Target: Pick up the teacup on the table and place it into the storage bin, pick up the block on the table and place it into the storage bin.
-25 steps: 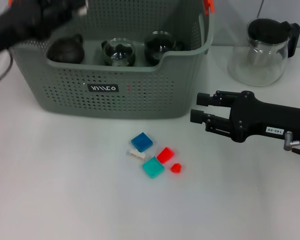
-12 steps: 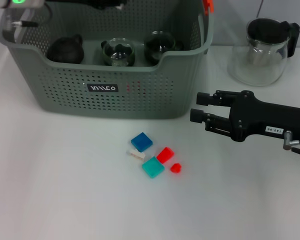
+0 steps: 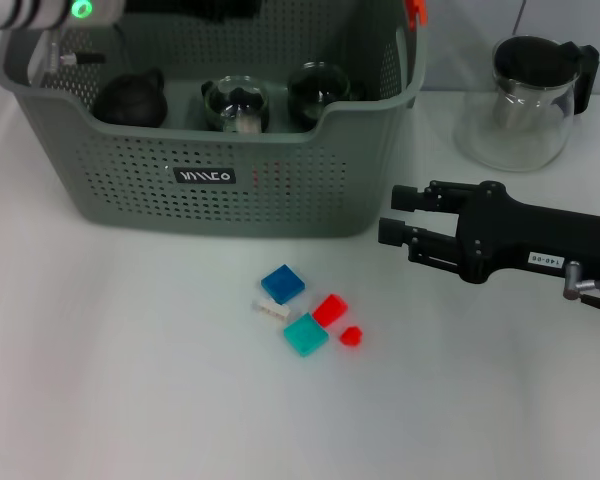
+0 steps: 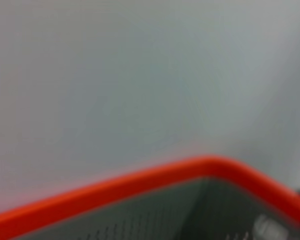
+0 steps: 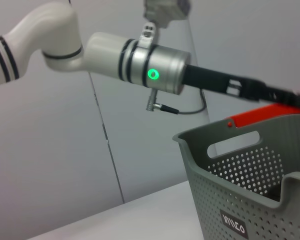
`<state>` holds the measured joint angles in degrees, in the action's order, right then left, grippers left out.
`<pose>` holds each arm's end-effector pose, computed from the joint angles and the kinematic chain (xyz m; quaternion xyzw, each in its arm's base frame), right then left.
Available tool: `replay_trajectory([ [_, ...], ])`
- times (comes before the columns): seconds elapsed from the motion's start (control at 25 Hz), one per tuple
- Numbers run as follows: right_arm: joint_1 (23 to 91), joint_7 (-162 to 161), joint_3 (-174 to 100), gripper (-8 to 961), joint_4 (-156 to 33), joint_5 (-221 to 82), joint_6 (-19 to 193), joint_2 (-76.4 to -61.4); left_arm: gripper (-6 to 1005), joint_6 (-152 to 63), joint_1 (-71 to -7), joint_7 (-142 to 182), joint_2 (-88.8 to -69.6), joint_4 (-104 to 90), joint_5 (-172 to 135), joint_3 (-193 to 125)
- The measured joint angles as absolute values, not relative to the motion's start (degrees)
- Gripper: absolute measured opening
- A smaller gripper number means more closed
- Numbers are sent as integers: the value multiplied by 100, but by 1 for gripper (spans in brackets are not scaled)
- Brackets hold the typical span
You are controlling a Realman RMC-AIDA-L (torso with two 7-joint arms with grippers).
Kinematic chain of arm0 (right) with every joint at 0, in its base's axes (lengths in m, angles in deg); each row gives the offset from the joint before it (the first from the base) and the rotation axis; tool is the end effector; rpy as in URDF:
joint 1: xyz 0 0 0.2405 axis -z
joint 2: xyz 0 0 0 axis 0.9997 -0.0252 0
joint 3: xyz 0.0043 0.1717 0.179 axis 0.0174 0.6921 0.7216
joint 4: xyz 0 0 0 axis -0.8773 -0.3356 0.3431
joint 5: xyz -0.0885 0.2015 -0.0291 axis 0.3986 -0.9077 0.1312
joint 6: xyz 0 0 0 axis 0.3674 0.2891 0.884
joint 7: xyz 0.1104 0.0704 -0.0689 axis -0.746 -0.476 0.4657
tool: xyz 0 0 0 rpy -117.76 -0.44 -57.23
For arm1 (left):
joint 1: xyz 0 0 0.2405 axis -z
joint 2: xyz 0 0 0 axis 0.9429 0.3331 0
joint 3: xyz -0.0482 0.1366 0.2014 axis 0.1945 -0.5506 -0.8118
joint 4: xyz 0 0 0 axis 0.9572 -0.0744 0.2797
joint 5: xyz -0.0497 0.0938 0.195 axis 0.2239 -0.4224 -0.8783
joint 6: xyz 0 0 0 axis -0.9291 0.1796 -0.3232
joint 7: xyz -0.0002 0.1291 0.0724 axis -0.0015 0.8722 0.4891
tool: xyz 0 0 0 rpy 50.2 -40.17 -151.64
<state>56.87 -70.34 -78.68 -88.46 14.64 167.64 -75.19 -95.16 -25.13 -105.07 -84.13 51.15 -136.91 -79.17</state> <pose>0.2287 0.3389 -0.0208 -0.9214 0.1741 0.3306 0.1073 -0.1453 0.4740 0.0623 -0.8722 -0.3026 -0.1645 0.3474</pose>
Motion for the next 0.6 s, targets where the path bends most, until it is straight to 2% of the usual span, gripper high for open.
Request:
replay_trajectory([
  [0.08, 5705, -7027, -7867, 517, -8846, 1452, 16765, -7520, 425, -9623, -2743, -10090, -8413, 5110, -12876, -7667],
  [0.28, 5721, -7024, -7866, 518, -8846, 1443, 16795, -7520, 667, -10573, -3525, -8039, -8433, 4670, -9948, -7166],
  [0.4, 5719, -7024, -7866, 518, -8846, 1441, 16774, -7520, 830, -11686, -3838, -7019, -8336, 4030, -8782, -6986],
  [0.52, 5716, -7027, -7866, 518, -8846, 1441, 16760, -7520, 829, -12635, -4095, -6421, -8248, 3658, -8602, -6699],
  [0.6, 5722, -7030, -7866, 518, -8846, 1440, 16749, -7520, 829, -13350, -4498, -5577, -8329, 3586, -9216, -6383],
])
